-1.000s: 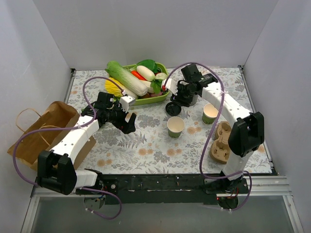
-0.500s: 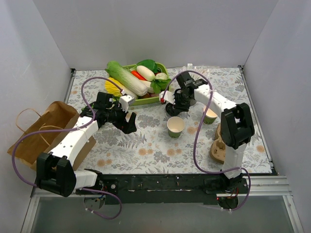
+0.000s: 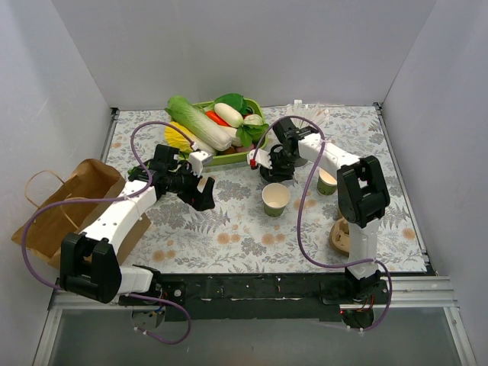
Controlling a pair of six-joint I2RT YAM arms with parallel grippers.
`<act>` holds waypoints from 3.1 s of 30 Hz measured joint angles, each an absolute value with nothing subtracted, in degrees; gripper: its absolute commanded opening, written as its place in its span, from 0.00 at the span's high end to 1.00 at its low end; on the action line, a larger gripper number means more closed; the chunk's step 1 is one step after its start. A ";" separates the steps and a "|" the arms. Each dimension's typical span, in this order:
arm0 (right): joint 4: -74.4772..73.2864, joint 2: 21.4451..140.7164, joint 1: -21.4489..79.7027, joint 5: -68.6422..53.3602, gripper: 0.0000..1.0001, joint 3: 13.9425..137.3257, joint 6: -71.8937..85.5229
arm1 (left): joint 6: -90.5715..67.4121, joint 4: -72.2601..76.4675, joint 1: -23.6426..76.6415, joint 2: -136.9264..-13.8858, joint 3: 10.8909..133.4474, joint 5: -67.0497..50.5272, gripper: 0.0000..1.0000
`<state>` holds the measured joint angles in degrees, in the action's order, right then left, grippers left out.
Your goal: Pack the takeout coffee
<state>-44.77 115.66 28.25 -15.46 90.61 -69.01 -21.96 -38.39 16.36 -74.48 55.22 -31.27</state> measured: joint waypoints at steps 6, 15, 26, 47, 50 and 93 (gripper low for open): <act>-45.30 115.74 28.25 -16.16 0.53 92.25 -69.17 | -22.35 -38.30 16.36 -74.59 55.27 -31.75 0.13; -44.99 110.48 28.25 -14.63 0.43 91.85 -64.07 | -42.61 -27.11 17.34 -80.68 56.45 -30.83 0.27; -39.70 93.47 28.25 -8.58 0.42 91.20 -50.17 | -66.11 -19.00 24.77 -101.12 71.99 -21.02 0.31; -53.74 84.07 45.52 -17.52 0.43 68.42 -57.12 | -61.84 -23.00 22.20 -85.95 66.65 -18.00 0.19; -50.85 86.37 45.60 -15.57 0.46 68.47 -56.62 | -59.46 -23.64 22.24 -81.58 66.48 -17.69 0.18; -44.99 102.08 53.58 -17.26 0.69 83.72 -49.98 | -50.48 -25.06 21.80 -75.83 67.96 -17.87 0.14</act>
